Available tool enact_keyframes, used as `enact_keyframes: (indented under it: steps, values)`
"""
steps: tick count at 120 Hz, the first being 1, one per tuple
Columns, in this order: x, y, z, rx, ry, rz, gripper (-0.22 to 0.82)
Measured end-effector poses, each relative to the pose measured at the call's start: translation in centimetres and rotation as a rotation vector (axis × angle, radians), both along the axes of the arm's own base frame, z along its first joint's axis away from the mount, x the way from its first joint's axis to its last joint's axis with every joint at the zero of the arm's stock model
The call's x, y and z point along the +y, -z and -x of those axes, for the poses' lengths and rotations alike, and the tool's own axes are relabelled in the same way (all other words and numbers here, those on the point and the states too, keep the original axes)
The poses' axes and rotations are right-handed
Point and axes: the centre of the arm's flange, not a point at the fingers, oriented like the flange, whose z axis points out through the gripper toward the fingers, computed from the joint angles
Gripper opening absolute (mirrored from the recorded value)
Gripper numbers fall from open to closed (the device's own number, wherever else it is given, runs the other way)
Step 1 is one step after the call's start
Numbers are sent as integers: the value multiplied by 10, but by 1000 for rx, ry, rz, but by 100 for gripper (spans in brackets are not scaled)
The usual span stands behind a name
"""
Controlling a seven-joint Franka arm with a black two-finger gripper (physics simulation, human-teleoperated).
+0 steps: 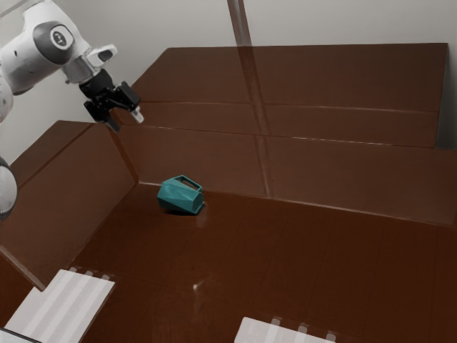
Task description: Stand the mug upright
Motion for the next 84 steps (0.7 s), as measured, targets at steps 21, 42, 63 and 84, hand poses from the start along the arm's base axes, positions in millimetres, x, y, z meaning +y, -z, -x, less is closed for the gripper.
enact_keyframes:
  steps: [21, 42, 63, 84]
  values:
    - [25, 67, -14, 5, -11, 186, 60]
    - [25, 106, -13, 13, 18, 267, 60]
    - [15, 165, -8, 68, 36, 351, 60]
    - [7, 194, -2, 77, 50, 405, 60]
